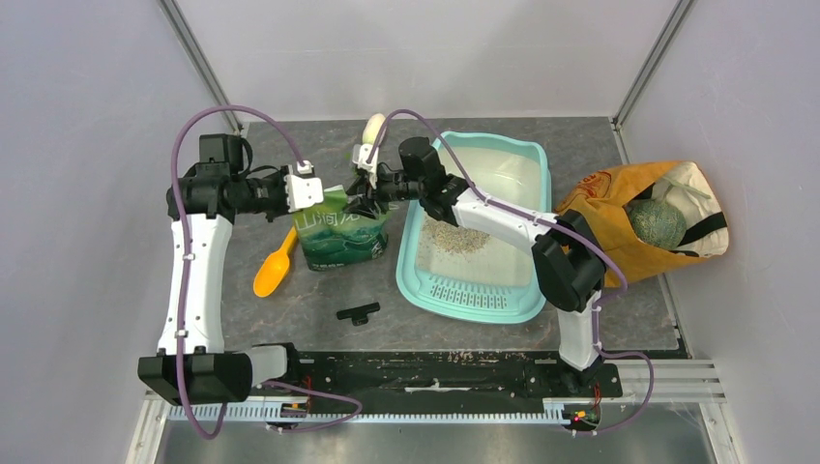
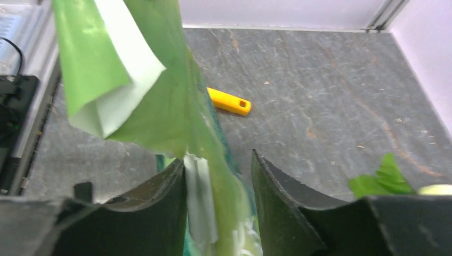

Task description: Fill the litter box with clean litter

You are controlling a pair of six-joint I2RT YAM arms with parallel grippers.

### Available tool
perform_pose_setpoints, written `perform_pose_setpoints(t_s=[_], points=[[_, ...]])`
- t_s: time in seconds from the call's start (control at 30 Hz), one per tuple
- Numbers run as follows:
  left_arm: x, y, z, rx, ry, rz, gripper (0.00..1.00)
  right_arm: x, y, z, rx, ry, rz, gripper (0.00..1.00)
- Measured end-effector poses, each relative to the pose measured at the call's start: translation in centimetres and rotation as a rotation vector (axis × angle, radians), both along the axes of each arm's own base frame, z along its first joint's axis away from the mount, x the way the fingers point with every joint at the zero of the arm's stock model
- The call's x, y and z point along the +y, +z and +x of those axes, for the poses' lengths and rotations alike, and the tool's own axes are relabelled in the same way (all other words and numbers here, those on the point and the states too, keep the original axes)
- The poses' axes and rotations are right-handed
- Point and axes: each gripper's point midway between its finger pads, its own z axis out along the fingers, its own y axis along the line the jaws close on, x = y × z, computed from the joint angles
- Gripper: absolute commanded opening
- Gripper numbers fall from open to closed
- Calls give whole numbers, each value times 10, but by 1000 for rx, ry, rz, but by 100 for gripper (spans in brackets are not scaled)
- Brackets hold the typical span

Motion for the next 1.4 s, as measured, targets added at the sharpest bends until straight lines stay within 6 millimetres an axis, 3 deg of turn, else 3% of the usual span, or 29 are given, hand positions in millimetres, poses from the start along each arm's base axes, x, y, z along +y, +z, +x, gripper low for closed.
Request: perform_pose_setpoints(t_s=[0.13,0.2,0.33,0.57,0.6,0.67,0.77,0.87,1.0,1.1,1.27,1.4], points=[[0,-1,8,29,52,-30,2,4,-4,-4,37,23,7,20],[1,-2,12,49,80,-45,2,4,-6,-6,49,28,4,1],[1,-1,19,70,120,-71,2,4,-8,-5,71,15,0,0],[1,-1,16,109,149,-89,2,1,-10,-8,67,41,-12,0],[1,0,18,114,165,-97,2,1,-10,-11,61,65,-12,8],[1,0,25,130,212,-123,2,-1,-10,-14,60,94,-13,32],[1,0,37,180,277,-167,2,-5,-15,-19,88,123,-30,38],[0,-1,50,225,318,-197,2,-10,-16,-20,114,131,-47,53],[2,-4,54,240,344,-199,2,-22,-21,-19,171,131,-82,51],[3,-4,52,248,348,-195,2,-38,-30,-13,228,111,-114,38],[6,-3,51,275,379,-187,2,-65,-35,0,305,80,-134,1],[9,-9,60,341,428,-176,2,-69,-29,-3,338,104,-131,0]])
